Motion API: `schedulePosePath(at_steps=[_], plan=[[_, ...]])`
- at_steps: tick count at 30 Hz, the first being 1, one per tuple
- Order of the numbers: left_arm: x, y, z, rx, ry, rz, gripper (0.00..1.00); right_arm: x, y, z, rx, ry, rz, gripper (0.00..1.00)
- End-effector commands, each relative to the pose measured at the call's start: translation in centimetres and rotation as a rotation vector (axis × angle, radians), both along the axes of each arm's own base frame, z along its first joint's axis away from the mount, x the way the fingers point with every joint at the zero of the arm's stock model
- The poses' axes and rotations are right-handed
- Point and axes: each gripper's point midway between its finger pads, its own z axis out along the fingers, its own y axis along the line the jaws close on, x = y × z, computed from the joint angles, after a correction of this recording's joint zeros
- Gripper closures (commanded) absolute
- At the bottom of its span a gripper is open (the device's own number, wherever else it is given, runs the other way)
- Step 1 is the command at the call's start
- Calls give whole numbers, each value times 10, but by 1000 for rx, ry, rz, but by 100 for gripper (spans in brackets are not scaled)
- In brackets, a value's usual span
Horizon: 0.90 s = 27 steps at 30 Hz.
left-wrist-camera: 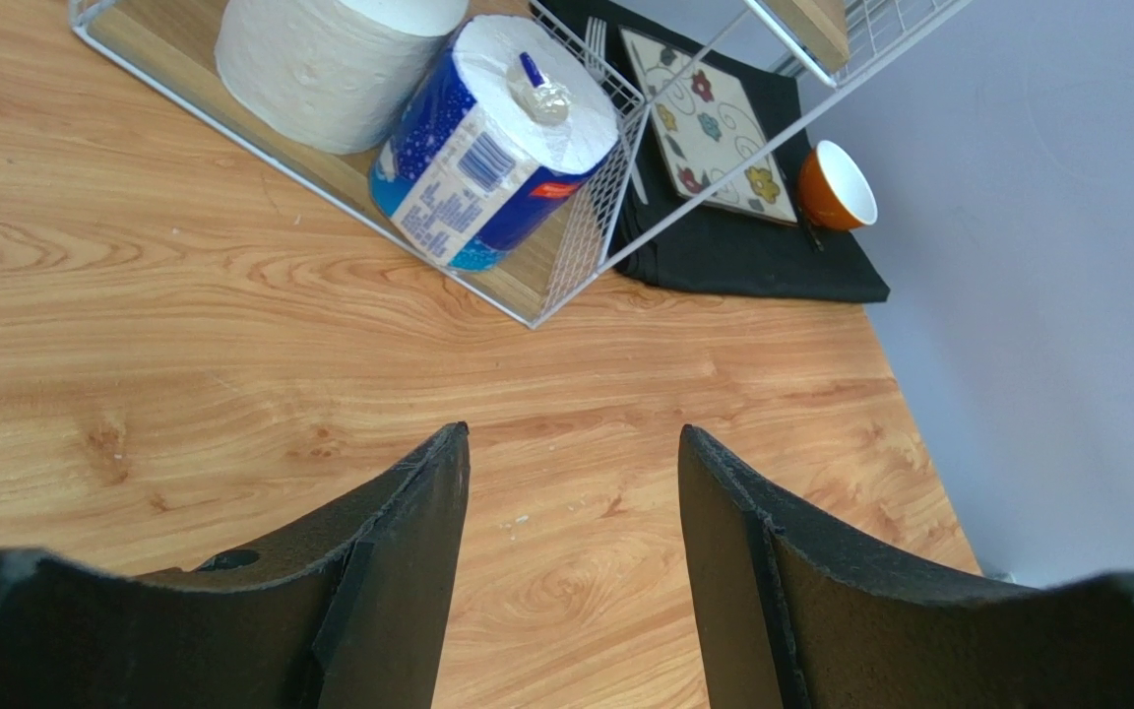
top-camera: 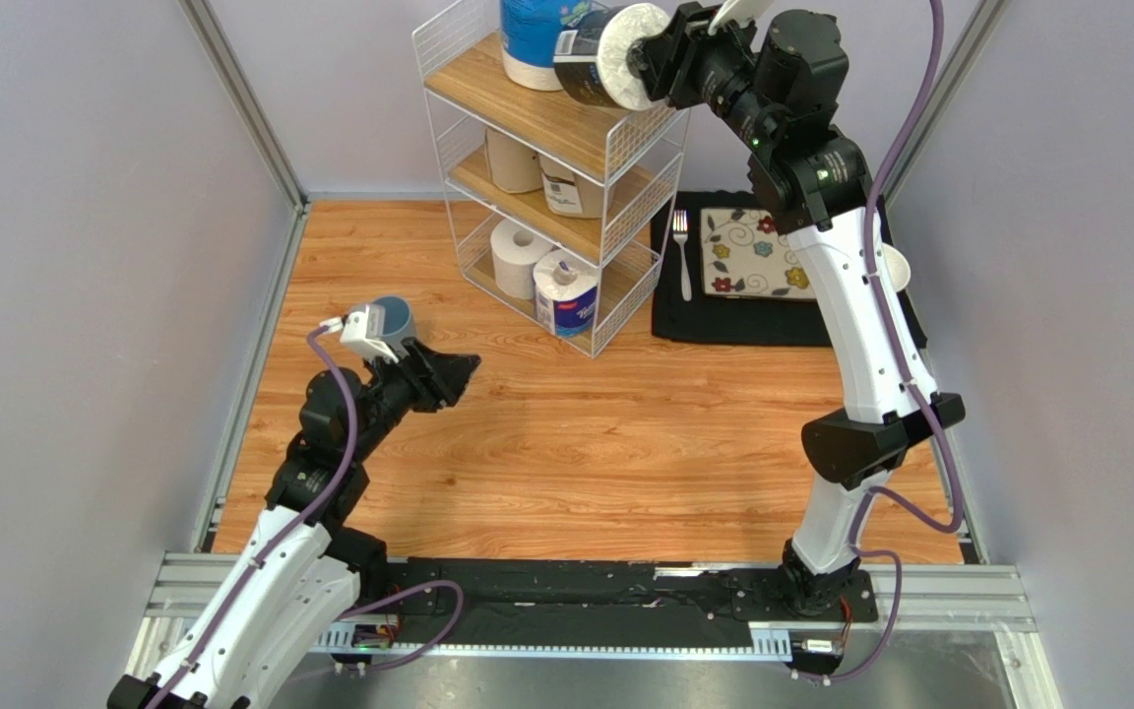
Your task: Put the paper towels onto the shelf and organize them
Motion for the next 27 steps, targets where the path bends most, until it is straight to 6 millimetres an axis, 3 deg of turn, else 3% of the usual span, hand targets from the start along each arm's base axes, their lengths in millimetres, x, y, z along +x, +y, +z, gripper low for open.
schedulePosePath(at_steps=[1, 10, 23, 27], plan=[[0, -2, 11, -30, -37, -13, 37, -15, -16, 30, 17, -82, -32, 60], [-1, -3, 7, -37, -30, -17, 37, -13, -18, 31, 22, -88, -41, 37], [0, -4, 9, -36, -32, -22, 37, -30, -29, 44, 35, -128, -58, 36], [0, -5, 9, -35, -31, -25, 37, -59, -41, 53, 58, -144, -59, 36]])
